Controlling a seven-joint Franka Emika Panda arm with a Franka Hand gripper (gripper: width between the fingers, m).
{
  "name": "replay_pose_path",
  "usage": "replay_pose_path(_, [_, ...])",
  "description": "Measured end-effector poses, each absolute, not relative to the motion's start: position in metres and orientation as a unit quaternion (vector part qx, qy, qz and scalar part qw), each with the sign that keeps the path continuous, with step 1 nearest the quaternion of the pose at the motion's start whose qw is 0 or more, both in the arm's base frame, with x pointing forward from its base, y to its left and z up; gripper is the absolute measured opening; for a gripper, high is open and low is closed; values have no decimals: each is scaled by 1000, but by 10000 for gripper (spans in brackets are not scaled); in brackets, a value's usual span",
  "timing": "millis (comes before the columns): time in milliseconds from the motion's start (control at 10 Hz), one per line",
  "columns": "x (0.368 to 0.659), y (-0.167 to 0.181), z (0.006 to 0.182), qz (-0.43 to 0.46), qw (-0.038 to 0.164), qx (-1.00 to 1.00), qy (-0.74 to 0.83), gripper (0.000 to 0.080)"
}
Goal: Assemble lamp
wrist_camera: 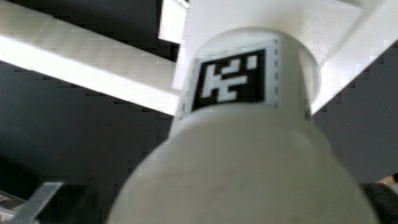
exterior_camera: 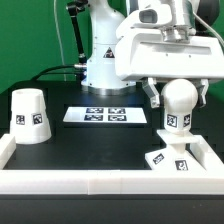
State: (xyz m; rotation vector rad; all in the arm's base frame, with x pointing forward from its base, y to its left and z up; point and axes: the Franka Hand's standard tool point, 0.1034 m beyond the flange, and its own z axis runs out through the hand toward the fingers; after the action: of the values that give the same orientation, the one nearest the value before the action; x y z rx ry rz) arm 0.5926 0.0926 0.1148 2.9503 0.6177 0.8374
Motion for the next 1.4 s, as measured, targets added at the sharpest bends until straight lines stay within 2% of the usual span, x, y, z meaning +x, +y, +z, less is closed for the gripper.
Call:
replay_pose_path(500, [592,92,115,267,6,943,197,699])
replay_pose_path(1100, [589,97,128,246,0,948,202,699])
replay_pose_path(1400, [585,103,121,142,-22,967,212,699])
